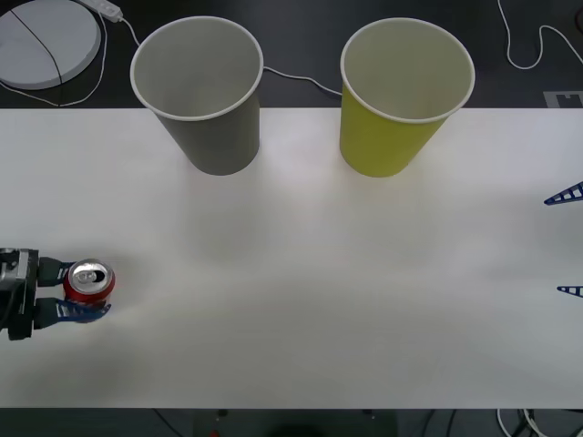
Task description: Put the can into the green bin and the plastic bottle into the gray bin
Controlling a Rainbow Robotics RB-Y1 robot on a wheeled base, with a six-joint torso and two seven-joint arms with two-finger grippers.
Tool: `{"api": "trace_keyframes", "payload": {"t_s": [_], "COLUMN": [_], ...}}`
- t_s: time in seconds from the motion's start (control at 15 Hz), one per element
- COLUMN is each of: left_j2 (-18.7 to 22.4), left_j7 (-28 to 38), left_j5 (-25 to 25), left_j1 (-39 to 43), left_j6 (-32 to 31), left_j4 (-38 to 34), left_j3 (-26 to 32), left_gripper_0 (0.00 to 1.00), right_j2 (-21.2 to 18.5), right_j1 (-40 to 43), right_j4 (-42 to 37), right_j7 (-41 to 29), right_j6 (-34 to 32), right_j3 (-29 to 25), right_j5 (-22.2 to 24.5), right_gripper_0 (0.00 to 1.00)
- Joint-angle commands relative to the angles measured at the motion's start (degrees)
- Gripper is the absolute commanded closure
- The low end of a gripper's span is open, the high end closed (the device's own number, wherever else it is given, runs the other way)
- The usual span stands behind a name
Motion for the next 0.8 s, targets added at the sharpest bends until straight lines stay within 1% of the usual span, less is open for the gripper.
{"api": "trace_keyframes", "payload": {"t_s": [0.07,0.4,0.53,0.6,0.73,0.8], "left_j2": [2.67,7.15,7.59,7.68,8.29,9.35], "left_j7": [9.28,26.15,31.78,34.59,39.42,43.99], "left_j5": [-4.2,-11.93,-14.13,-15.62,-17.47,-18.35], "left_j1": [0.0,0.0,-0.26,-0.7,-1.85,-3.25], "left_j6": [0.05,-0.39,-1.89,-3.64,-4.7,-4.79], "left_j4": [-5.9,-18.99,-23.39,-25.67,-29.1,-31.12], "left_j3": [3.18,8.89,11.44,12.67,13.73,13.73], "left_gripper_0": [1.0,0.98,0.98,0.98,0.98,0.98], "right_j2": [0.0,0.0,0.0,0.0,0.0,0.0], "right_j1": [0.0,0.0,0.0,0.0,0.0,0.0], "right_j4": [0.0,0.0,0.0,0.0,0.0,0.0], "right_j7": [0.0,0.0,0.0,0.0,0.0,0.0], "right_j6": [0.0,0.0,0.0,0.0,0.0,0.0], "right_j3": [0.0,0.0,0.0,0.0,0.0,0.0], "right_j5": [-0.01,-0.01,-0.01,-0.01,-0.01,-0.01], "right_gripper_0": [0.0,0.0,0.0,0.0,0.0,0.0]}}
